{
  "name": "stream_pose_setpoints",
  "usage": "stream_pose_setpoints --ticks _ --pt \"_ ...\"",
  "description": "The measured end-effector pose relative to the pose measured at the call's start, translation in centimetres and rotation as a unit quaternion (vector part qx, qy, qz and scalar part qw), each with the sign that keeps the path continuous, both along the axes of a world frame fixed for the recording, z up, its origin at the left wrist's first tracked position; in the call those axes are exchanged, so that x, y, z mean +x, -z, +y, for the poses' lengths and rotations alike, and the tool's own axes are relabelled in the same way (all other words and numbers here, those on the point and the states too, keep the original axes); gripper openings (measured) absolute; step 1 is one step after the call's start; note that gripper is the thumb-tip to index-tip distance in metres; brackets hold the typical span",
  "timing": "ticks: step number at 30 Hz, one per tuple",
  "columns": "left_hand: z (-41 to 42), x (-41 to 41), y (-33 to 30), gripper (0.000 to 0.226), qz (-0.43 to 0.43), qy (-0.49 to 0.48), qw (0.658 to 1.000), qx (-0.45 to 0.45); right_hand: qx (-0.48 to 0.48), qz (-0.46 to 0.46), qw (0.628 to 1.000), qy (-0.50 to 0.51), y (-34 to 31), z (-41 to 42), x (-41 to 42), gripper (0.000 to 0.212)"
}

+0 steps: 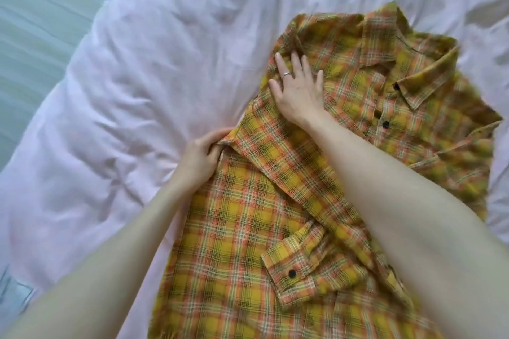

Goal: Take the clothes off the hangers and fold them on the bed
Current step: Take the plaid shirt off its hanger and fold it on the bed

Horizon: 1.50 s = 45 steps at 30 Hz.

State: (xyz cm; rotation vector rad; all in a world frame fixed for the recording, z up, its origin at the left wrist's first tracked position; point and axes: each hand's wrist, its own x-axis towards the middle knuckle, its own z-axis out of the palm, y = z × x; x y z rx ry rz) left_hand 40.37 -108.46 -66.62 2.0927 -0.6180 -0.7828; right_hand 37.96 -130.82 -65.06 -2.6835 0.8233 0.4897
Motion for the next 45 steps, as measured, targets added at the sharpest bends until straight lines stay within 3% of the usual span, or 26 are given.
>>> stream_pose_setpoints --ticks 4,8,12,17,23,29,32,35,38,40,43,45 --pt "-0.3 0.5 0.4 0.04 0.043 -0.019 0.999 -0.005 -0.019 -0.025 0.999 0.002 -0.1 1.1 -1.0 0.056" --pt "-0.1 -0.1 -0.1 0.037 0.019 -0.018 1.0 0.009 0.031 -0.057 0.998 0.005 -0.1 5.3 -5.3 0.056" --pt "1.5 -2.1 -0.8 0.019 0.018 -0.079 0.996 0.044 0.045 -0.062 0.997 0.003 0.0 10.3 -10.8 0.057" --pt "5.0 -4.6 -1.2 0.032 0.023 -0.083 0.989 0.124 0.037 -0.04 0.999 0.0 -0.3 13.2 -16.3 0.059" --pt "8.3 -9.1 -3.2 0.037 -0.011 -0.11 0.982 0.155 0.041 -0.007 0.999 -0.005 -1.4 15.3 -22.8 0.067" --pt "12.4 -15.2 -5.3 0.045 0.005 -0.145 0.97 0.193 0.088 0.003 0.995 0.05 -3.4 17.7 -30.2 0.055" --pt "14.9 -18.8 -5.8 0.047 0.004 -0.147 0.954 0.26 0.082 0.021 0.994 0.074 -4.1 18.5 -35.2 0.055" --pt "17.3 -22.7 -5.7 0.047 0.13 -0.248 0.942 0.187 0.066 0.049 0.989 0.125 -4.5 18.9 -41.5 0.055" --pt "18.3 -25.6 -5.8 0.052 0.293 -0.407 0.864 0.038 0.051 0.056 0.98 0.185 -4.6 19.2 -47.2 0.057" --pt "18.0 -27.2 -6.1 0.044 0.362 -0.434 0.824 -0.014 0.048 0.051 0.965 0.251 -4.6 19.2 -50.3 0.057" --pt "17.3 -30.2 -6.7 0.043 0.445 -0.431 0.785 -0.023 0.026 0.014 0.929 0.37 -4.6 19.5 -54.7 0.057" --pt "17.1 -31.5 -6.5 0.04 0.477 -0.428 0.767 -0.04 0.048 -0.036 0.873 0.484 -4.6 19.8 -56.5 0.062"
